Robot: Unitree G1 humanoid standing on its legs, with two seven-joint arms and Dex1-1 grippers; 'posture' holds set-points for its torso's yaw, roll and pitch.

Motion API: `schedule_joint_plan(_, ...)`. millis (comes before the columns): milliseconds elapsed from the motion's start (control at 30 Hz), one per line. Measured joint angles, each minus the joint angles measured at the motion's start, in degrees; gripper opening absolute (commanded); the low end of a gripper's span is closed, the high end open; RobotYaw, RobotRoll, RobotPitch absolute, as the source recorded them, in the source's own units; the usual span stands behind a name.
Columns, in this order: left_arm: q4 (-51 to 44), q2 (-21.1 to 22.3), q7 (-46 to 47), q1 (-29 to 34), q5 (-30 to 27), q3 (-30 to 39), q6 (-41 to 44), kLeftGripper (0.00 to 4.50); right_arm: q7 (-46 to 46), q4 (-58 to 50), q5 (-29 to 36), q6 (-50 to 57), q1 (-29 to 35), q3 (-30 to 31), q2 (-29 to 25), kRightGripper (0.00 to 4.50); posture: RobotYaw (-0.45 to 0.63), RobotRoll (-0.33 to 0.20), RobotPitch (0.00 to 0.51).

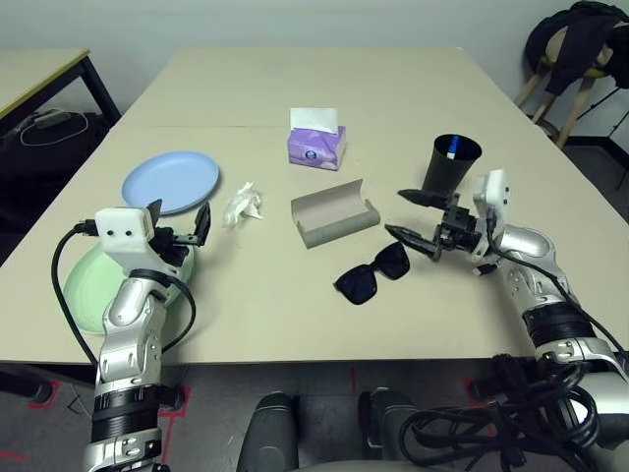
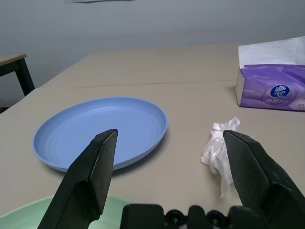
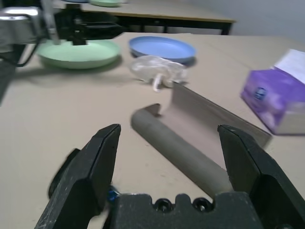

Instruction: Organize and tidy the items on the table.

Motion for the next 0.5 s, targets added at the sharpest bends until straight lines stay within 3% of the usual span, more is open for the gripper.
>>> schedule_joint_plan(167,-0.8,0.2,0.0,0.3,0.0,0.0,0.9,4.50,4.9,1.4,-0.1,-0.8,-2.2,0.7,-0.1,4.48,0.15,0.000,0.093)
schedule_joint_plan(500,-1.6,0.2,-0.1,0.4,-0.1,0.0,2.1,4.50,6.0,1.6,-0.1,-0.8,-2.4,0.7,-0.1,4.48,0.15,0.000,0.096)
